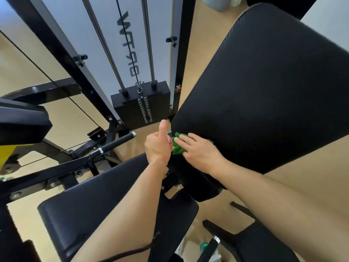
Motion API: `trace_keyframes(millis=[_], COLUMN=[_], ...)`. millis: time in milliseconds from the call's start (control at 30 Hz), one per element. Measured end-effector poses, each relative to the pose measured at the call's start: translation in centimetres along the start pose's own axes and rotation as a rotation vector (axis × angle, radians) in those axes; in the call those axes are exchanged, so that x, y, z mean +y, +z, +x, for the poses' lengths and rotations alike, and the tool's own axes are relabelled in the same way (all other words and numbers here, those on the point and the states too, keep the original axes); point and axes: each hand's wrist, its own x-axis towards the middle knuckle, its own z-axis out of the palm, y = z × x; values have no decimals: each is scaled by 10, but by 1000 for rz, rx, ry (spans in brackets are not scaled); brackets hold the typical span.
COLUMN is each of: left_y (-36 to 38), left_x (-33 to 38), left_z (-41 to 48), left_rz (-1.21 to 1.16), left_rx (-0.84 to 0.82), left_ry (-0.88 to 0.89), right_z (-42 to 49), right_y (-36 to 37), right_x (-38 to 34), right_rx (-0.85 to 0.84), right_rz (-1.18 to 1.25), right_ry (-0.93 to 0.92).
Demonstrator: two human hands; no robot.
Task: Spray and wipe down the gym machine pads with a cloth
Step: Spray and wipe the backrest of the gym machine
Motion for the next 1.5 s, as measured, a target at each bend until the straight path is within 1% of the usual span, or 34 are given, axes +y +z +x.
trace_keyframes(millis=[33, 67, 100, 200, 233, 267, 300, 367, 433, 467, 500, 533, 567, 633, 700, 767, 800, 833, 900, 1000, 1133, 1200, 1267, 1333, 1400, 1433, 1467, 1500], left_y=[-1, -1, -1, 3, 5, 8, 9, 14, 19, 23, 26, 30, 34, 43, 53, 63, 68, 73, 81, 88, 89, 82, 75, 68, 63, 61, 60, 59], left_x=[1, 2, 3, 2, 1, -2, -4, -6, -6, -7, -7, -8, -8, -10, -13, -16, -17, -18, -16, -8, -4, -10, -16, -20, -20, -20, -19, -19], left_z=[0, -1, -2, -9, -12, -15, -19, -29, -39, -45, -53, -61, -69, -87, -104, -119, -125, -130, -137, -141, -140, -137, -133, -127, -124, -123, -122, -121], left_rz=[13, 24, 27, 6, 7, 7, 5, 9, 6, -1, -3, -7, -18, -44, -53, -45, -25, -1, 35, 22, -28, -48, -66, -75, -81, -79, -76, -73], left_rx=[3, -2, -8, -8, -4, 5, 16, 36, 35, 28, 23, 20, 20, 11, -22, -83, -115, -146, -195, -234, -207, -164, -117, -76, -44, -35, -30, -27], left_ry=[11, 15, 15, 28, 31, 33, 33, 37, 37, 34, 31, 28, 24, 16, 15, 29, 44, 66, 104, 108, 132, 113, 75, 50, 51, 56, 56, 50], right_z=[-18, -31, -39, -22, -13, -4, 0, -8, -38, -56, -73, -89, -102, -123, -146, -168, -177, -185, -195, -197, -172, -143, -117, -107, -121, -136, -151, -163], right_y=[-1, -5, -11, -29, -36, -40, -36, -13, 2, 5, 4, 0, -8, -27, -55, -79, -87, -92, -98, -102, -99, -83, -57, -22, 9, 17, 19, 19], right_x=[0, 4, 13, 54, 60, 59, 52, 28, 4, -4, -7, -4, 4, 32, 64, 92, 103, 114, 129, 145, 143, 127, 96, 53, 9, -6, -12, -6], right_rx=[-74, -57, -1, 327, 377, 385, 375, 289, 180, 129, 129, 198, 318, 571, 769, 898, 917, 897, 807, 816, 708, 658, 561, 450, 301, 211, 119, 99], right_rz=[25, 13, -21, -28, -39, -36, -9, 48, 98, 135, 161, 171, 161, 182, 212, 195, 197, 193, 154, 124, 19, -35, -66, -44, 63, 72, 74, 66], right_ry=[-39, -49, -8, 285, 358, 384, 369, 246, 111, 77, 79, 107, 169, 335, 486, 603, 661, 707, 754, 757, 717, 633, 519, 358, 181, 103, 45, 20])
